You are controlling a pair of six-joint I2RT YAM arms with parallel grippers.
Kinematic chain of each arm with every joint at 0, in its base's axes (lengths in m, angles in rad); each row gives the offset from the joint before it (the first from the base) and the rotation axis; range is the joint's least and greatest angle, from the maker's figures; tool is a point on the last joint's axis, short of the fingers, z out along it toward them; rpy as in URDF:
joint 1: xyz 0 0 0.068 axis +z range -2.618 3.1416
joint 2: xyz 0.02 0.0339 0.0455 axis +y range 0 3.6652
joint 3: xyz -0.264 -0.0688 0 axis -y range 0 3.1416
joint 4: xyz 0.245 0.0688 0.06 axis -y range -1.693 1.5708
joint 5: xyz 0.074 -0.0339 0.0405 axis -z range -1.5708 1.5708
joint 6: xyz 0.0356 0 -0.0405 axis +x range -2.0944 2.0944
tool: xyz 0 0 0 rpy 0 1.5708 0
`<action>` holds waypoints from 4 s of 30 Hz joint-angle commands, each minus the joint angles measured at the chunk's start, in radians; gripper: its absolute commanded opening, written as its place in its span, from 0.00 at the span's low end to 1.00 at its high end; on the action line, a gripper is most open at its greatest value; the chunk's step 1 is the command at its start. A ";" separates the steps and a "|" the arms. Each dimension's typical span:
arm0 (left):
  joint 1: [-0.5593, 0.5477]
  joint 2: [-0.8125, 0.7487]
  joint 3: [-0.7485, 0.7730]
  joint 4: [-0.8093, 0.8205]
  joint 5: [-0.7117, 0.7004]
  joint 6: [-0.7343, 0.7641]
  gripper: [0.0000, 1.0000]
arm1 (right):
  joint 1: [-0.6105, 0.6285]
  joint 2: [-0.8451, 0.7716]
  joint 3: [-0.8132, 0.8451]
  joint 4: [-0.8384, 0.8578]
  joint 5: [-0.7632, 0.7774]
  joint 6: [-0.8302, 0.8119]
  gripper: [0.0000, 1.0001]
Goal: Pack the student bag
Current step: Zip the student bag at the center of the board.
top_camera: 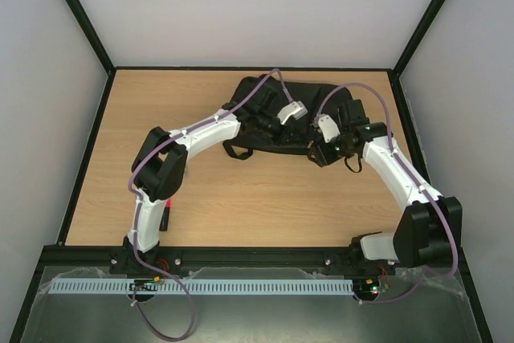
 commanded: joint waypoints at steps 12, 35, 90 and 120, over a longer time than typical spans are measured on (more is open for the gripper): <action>-0.047 -0.020 0.088 0.061 0.077 -0.011 0.02 | 0.008 0.026 0.052 0.209 0.128 0.141 0.61; -0.063 -0.042 0.075 -0.064 0.043 0.164 0.03 | 0.009 -0.061 -0.027 0.175 0.108 0.034 0.24; 0.108 -0.200 -0.162 -0.226 0.023 0.374 0.02 | 0.010 0.093 0.104 -0.183 -0.124 -0.050 0.09; 0.054 -0.109 0.096 0.023 0.198 -0.053 0.02 | 0.161 -0.074 0.021 0.325 0.180 0.098 0.48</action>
